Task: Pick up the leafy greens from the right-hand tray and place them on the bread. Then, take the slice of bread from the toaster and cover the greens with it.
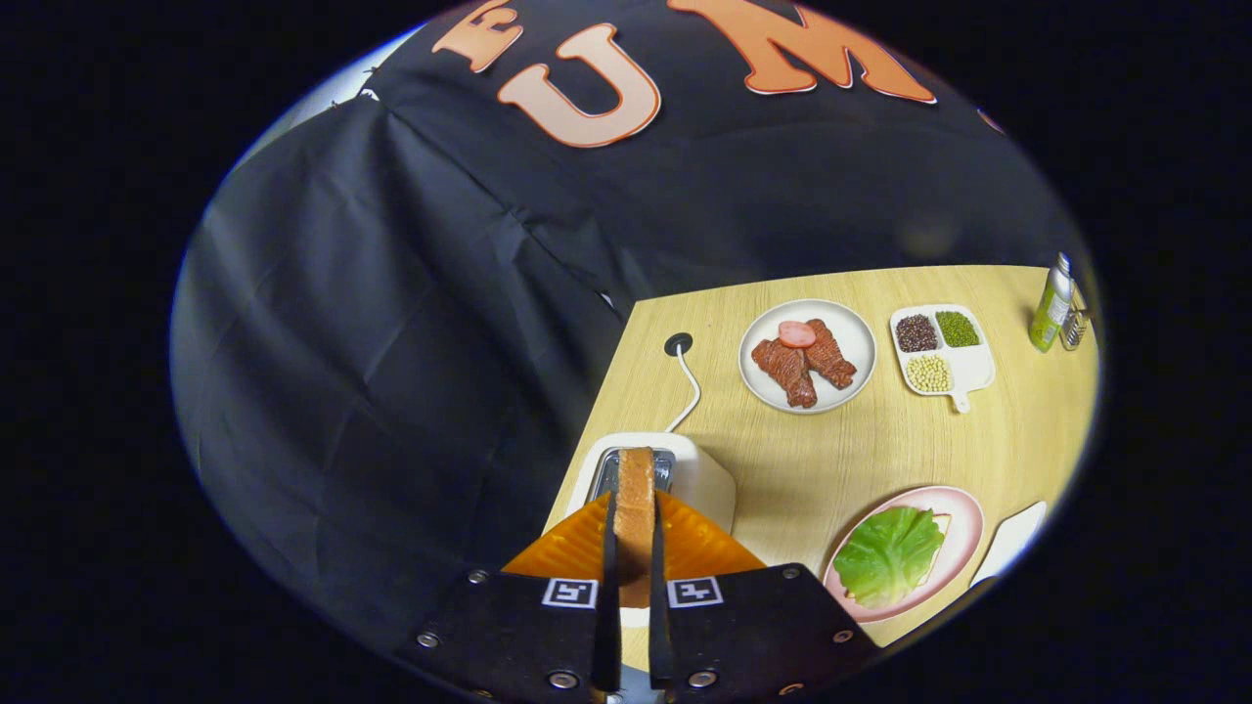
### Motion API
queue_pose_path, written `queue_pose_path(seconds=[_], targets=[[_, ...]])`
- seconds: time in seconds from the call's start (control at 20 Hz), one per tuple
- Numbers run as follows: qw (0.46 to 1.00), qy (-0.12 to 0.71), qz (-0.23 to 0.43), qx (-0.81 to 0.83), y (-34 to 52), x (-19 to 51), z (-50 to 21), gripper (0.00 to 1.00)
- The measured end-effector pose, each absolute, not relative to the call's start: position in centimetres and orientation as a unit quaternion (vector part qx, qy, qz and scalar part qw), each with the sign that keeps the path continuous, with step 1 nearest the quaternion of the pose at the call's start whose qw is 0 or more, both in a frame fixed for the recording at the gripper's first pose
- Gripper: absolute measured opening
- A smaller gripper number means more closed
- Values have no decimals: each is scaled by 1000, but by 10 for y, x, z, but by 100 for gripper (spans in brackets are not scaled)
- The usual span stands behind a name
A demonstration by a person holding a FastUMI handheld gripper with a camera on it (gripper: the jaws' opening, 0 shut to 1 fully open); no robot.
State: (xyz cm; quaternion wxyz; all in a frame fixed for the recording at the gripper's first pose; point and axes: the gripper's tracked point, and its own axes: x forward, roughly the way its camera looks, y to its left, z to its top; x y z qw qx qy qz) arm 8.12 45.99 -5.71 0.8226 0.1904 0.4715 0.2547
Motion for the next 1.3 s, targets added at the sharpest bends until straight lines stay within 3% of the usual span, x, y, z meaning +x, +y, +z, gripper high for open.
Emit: queue_pose_path(seconds=[0.6, 1.3], targets=[[817, 430, 256, 288, 366, 71, -45, 12], [788, 446, 240, 350, 289, 45, -124, 12]])
